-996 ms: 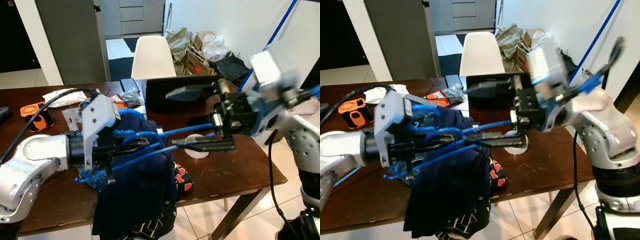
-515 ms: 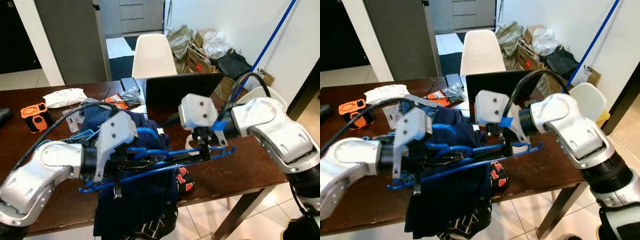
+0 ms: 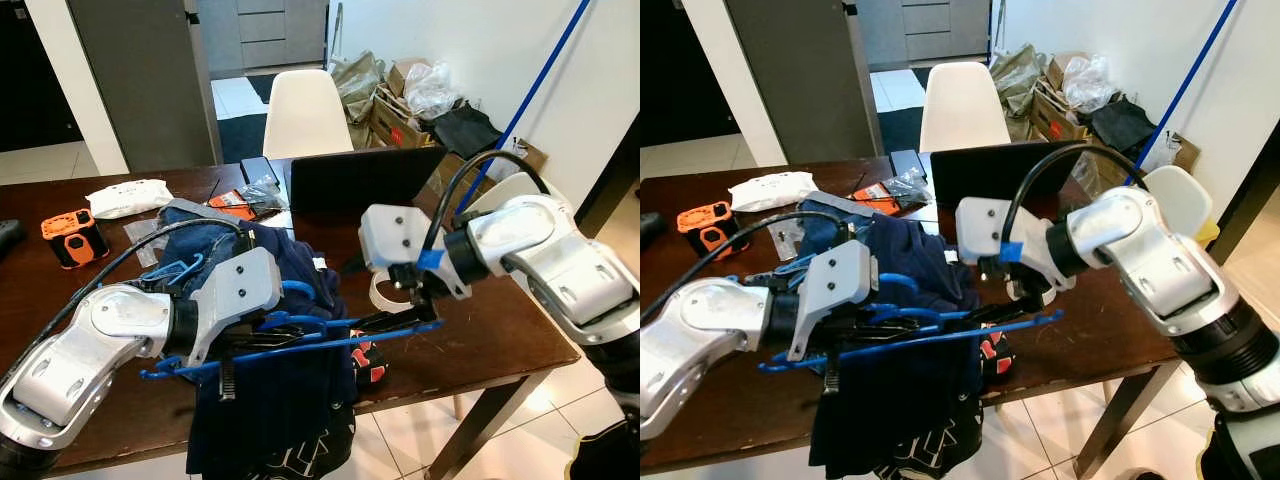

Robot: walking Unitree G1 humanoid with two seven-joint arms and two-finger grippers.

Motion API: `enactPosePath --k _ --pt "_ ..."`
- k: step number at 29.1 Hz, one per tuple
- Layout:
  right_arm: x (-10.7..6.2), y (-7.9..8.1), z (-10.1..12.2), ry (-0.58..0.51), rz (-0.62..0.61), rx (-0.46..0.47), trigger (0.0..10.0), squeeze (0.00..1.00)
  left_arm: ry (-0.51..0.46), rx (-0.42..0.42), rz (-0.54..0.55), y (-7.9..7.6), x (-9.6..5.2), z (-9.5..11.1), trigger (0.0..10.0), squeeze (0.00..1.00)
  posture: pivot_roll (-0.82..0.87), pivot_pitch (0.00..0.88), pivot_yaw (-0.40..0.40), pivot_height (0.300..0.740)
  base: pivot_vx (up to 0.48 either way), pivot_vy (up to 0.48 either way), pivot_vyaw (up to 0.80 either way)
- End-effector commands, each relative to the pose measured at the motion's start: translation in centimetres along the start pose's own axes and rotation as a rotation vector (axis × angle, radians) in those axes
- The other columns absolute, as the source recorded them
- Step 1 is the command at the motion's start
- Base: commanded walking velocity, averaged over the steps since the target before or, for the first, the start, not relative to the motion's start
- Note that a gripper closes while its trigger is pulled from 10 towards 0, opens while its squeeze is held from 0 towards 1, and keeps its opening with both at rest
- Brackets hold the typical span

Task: Hang hanger

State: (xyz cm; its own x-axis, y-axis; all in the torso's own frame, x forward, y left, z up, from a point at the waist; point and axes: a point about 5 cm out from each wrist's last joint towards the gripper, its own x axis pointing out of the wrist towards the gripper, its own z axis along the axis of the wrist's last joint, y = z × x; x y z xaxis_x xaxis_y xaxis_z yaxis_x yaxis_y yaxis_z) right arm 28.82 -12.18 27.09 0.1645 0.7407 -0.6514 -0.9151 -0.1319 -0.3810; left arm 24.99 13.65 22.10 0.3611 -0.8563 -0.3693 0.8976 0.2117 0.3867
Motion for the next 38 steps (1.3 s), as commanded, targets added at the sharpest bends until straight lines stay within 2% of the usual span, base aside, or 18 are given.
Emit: enactPosePath --k 1,2,3,4,17,18,19,20,22,23,24,33,38 --pt "0.5 0.1 -0.2 0.031 0.020 -0.001 2.9 0.00 0.042 0.018 -0.001 0.0 -0.1 -0.5 10.0 0.00 0.05 0.000 0.016 0.740 0.000 0.000 0.00" --pt "0.5 0.1 -0.2 0.031 0.020 -0.001 2.9 0.00 0.042 0.018 -0.001 0.0 -0.1 -0.5 10.0 0.00 0.05 0.000 0.016 0.740 0.000 0.000 0.00" --pt "0.8 0.3 -0.1 0.019 0.030 0.001 4.5 0.00 0.040 0.021 0.005 0.1 -0.1 -0.5 10.0 0.00 0.05 0.000 0.016 0.740 0.000 0.000 0.00" --pt "1.0 0.4 -0.1 0.011 0.037 0.003 10.0 0.00 0.039 0.026 0.008 0.1 0.0 -0.5 10.0 0.00 0.05 0.000 0.016 0.740 0.000 0.000 0.00" --pt "2.4 1.2 1.2 -0.136 0.101 0.022 10.0 0.00 0.016 0.054 0.012 0.3 0.5 -0.2 10.0 0.00 0.05 0.000 0.017 0.740 0.000 0.000 0.00" --pt "2.6 1.2 1.5 -0.164 0.100 0.027 10.0 0.07 0.011 0.057 0.013 0.3 0.5 -0.1 10.0 0.00 0.05 0.000 0.016 0.740 0.000 0.000 0.00" --pt "2.6 1.2 1.5 -0.164 0.100 0.027 10.0 0.07 0.011 0.057 0.013 0.3 0.5 -0.1 10.0 0.00 0.05 0.000 0.016 0.740 0.000 0.000 0.00" --pt "2.8 1.1 1.7 -0.181 0.092 0.027 10.0 1.00 0.007 0.058 0.014 0.3 0.6 -0.1 10.0 0.00 0.04 0.000 0.017 0.740 0.000 0.000 0.00" --pt "2.8 1.1 1.7 -0.181 0.092 0.027 10.0 1.00 0.007 0.058 0.014 0.3 0.6 -0.1 10.0 0.00 0.04 0.000 0.017 0.740 0.000 0.000 0.00" --pt "3.0 1.0 1.9 -0.192 0.074 0.028 10.0 0.86 0.003 0.060 0.019 0.4 0.6 0.0 10.0 0.00 0.04 0.000 0.018 0.740 0.000 0.000 0.00" --pt "3.1 0.9 2.0 -0.201 0.067 0.030 10.0 0.00 -0.002 0.062 0.022 0.4 0.6 0.1 10.0 0.00 0.04 0.000 0.019 0.740 0.000 0.000 0.00" --pt "3.6 1.0 2.1 -0.213 0.064 0.049 10.0 0.00 -0.014 0.067 0.019 0.4 0.7 0.2 10.0 0.00 0.04 0.000 0.024 0.740 0.000 0.000 0.00" --pt "5.0 1.5 1.9 -0.197 0.076 0.078 10.0 0.00 -0.025 0.073 0.022 0.5 0.8 0.3 10.0 0.00 0.04 0.000 0.024 0.740 0.000 0.000 0.00"
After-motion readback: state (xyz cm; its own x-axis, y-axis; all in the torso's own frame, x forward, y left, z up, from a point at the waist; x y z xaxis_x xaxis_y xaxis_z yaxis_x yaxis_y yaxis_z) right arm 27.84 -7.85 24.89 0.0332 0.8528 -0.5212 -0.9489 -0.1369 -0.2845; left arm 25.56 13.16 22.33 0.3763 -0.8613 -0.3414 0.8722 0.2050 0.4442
